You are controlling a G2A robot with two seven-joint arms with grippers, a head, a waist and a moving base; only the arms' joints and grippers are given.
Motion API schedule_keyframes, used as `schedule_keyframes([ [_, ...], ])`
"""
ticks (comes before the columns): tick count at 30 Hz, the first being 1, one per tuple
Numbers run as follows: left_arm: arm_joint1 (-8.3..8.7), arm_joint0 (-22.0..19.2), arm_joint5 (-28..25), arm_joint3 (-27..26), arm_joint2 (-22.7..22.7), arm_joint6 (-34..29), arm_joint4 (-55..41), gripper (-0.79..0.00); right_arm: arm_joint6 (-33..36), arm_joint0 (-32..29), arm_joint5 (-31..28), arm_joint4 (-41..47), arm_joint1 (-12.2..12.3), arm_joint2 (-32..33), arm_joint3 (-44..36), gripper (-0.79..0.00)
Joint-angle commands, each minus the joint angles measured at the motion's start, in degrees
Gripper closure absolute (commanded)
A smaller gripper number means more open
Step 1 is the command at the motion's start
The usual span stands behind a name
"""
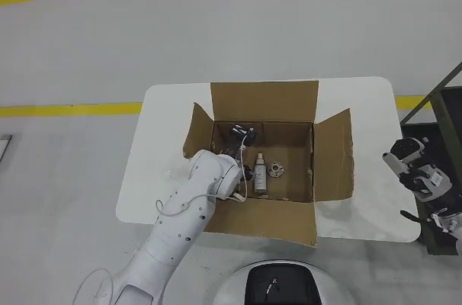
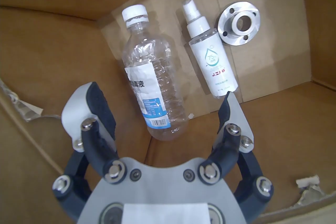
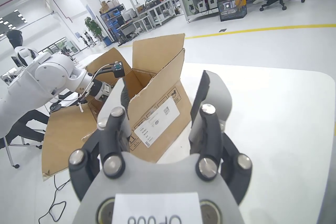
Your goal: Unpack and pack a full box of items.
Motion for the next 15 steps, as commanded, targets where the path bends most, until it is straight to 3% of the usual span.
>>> schedule_keyframes([
  [1,-0.45,-0.6,0.59,1.72,0.83,-0.4,0.14,-0.785,-0.26,-0.17,0.1,-0.38,-0.06,-0.09,-0.05,-0.08],
  [15,-3.65,-4.32,2.72,12.72,5.4,1.33,2.32,-0.785,-0.25,-0.28,0.07,-1.25,-0.32,-0.31,0.09,-0.08],
])
